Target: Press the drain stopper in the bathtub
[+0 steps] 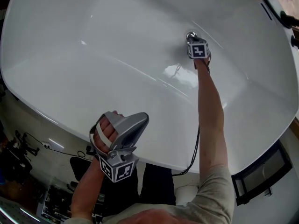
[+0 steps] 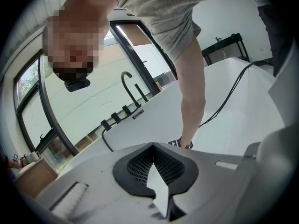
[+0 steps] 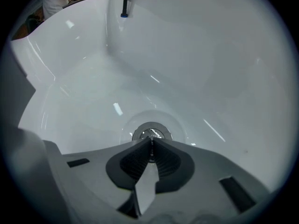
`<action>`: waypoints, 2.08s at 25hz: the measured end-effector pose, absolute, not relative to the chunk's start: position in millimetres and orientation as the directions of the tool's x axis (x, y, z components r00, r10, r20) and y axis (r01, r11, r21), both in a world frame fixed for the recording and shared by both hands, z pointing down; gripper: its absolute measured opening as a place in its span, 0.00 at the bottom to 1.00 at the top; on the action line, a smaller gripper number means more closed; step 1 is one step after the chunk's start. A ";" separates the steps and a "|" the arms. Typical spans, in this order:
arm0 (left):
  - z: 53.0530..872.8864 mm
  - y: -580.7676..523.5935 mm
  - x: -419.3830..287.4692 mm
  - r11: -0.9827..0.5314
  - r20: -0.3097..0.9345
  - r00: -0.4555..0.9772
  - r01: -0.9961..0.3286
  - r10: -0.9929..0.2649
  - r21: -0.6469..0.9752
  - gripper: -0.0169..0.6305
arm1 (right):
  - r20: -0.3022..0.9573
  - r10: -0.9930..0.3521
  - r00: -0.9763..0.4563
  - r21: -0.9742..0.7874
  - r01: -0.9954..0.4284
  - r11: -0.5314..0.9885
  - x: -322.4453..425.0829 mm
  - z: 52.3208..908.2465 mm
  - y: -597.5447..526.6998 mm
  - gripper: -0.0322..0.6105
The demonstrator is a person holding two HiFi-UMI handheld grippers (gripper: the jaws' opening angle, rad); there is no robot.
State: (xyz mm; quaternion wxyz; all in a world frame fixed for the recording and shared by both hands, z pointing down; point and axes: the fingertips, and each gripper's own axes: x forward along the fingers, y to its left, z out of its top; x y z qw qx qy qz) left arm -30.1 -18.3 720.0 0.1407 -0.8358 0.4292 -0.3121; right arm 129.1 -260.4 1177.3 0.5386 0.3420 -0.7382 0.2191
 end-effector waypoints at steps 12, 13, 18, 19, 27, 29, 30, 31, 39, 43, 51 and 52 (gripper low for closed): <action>739.8 -9.2 -24.0 -0.625 0.420 0.463 -0.595 -0.781 -0.505 0.03 | 0.961 -0.230 -0.155 0.015 -0.798 0.602 135.9 1165.2 -239.0 0.08; 743.9 -9.3 -22.0 -0.633 0.426 0.468 -0.589 -0.774 -0.503 0.03 | 0.965 -0.223 -0.139 0.016 -0.816 0.578 145.4 1159.3 -230.2 0.08; 760.1 -10.8 -15.6 -0.659 0.450 0.481 -0.562 -0.752 -0.500 0.03 | 0.903 -0.310 -0.296 -0.135 -0.883 0.451 153.9 1074.6 -211.3 0.08; 762.9 -11.7 -15.6 -0.660 0.452 0.481 -0.561 -0.751 -0.499 0.03 | 0.875 -0.338 -0.347 -0.169 -0.873 0.459 151.3 1050.2 -210.3 0.08; 803.7 -12.0 -28.7 -0.698 0.530 0.464 -0.566 -0.710 -0.439 0.03 | 0.554 -0.547 -0.628 -0.410 -0.778 0.477 117.2 767.5 -158.5 0.08; 802.9 -9.6 -24.9 -0.715 0.560 0.470 -0.590 -0.682 -0.375 0.03 | 0.509 -0.564 -0.650 -0.394 -0.759 0.519 126.8 688.8 -125.7 0.08; 790.1 -12.2 -23.6 -0.706 0.558 0.470 -0.619 -0.683 -0.343 0.03 | 0.492 -0.569 -0.659 -0.366 -0.750 0.551 134.5 649.2 -111.2 0.08; 766.6 -18.2 -24.7 -0.680 0.536 0.468 -0.664 -0.703 -0.312 0.03 | 0.475 -0.572 -0.668 -0.329 -0.738 0.589 141.9 612.1 -99.2 0.08; 458.8 -20.4 -90.9 -0.477 0.087 0.481 -0.876 -0.872 0.065 0.03 | 0.276 -0.601 -0.750 -0.216 -0.657 0.722 120.2 427.9 -19.2 0.07; 354.3 22.2 -78.9 -0.529 -0.019 0.534 -0.832 -0.846 0.167 0.03 | 0.173 -0.623 -0.763 -0.181 -0.647 0.741 121.5 336.6 23.1 0.07; 189.9 67.3 -32.9 -0.693 -0.233 0.667 -0.719 -0.708 0.052 0.03 | -0.057 -0.674 -0.737 -0.070 -0.670 0.739 158.9 219.3 79.0 0.07; 174.9 72.5 -29.9 -0.707 -0.259 0.676 -0.706 -0.690 0.043 0.03 | -0.078 -0.673 -0.735 -0.060 -0.671 0.739 162.5 209.6 84.8 0.07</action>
